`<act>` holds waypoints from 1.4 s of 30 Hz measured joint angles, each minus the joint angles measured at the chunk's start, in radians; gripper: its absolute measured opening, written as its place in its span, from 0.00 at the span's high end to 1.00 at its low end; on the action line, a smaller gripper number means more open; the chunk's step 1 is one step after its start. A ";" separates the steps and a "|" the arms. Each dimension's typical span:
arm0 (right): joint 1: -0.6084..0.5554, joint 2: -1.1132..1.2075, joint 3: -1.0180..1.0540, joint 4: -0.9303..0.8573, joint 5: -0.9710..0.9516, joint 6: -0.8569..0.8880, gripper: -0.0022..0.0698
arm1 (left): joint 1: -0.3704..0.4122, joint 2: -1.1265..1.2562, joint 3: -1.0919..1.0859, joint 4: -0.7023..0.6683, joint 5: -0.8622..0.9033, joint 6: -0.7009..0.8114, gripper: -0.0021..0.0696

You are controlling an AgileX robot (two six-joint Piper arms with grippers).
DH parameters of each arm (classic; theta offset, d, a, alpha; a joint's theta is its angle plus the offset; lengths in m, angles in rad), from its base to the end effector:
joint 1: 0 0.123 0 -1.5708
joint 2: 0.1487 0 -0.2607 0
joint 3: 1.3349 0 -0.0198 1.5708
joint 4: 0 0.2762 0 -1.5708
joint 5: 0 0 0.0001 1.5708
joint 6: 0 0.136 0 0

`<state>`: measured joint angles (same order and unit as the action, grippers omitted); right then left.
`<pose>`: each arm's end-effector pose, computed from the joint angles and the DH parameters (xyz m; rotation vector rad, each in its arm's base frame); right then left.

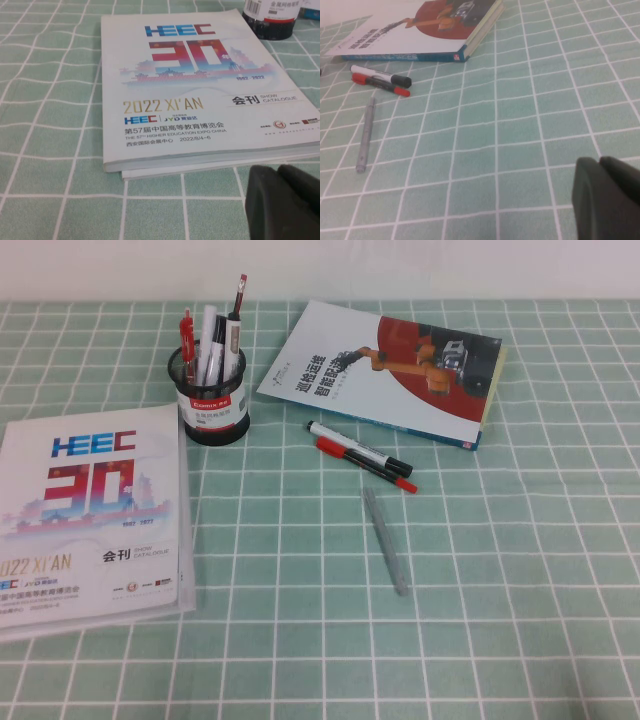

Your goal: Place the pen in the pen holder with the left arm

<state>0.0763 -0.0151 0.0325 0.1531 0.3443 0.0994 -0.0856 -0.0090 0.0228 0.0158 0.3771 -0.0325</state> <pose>0.1457 0.0182 0.1603 0.1185 1.8460 0.2710 0.1451 -0.0117 0.1585 0.0595 1.8740 -0.0657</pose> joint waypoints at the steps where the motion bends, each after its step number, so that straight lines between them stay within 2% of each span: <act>1: 0.000 0.000 0.000 0.000 0.000 0.000 1.00 | 0.000 0.000 0.000 0.000 0.000 0.000 0.97; 19: 0.000 0.000 0.000 0.000 0.000 0.000 1.00 | 0.000 0.000 0.000 -0.005 -0.014 -0.002 0.97; 24: 0.000 0.000 0.000 0.000 0.000 0.000 1.00 | 0.000 0.000 0.004 -0.118 -0.083 -0.034 0.97; 30: 0.000 0.000 0.000 0.000 0.000 0.000 1.00 | 0.000 0.000 0.004 -0.321 -0.199 -0.065 0.97; 38: 0.000 0.000 0.000 0.000 0.000 0.000 1.00 | 0.000 0.000 0.004 -0.372 -0.260 -0.081 0.97; 42: 0.000 0.000 0.000 0.000 0.000 0.000 1.00 | 0.000 0.043 -0.049 -0.389 -0.183 -0.098 0.97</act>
<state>0.0763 -0.0151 0.0325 0.1531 0.3443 0.0994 -0.0856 0.0339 -0.0263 -0.3728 0.1939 -0.1307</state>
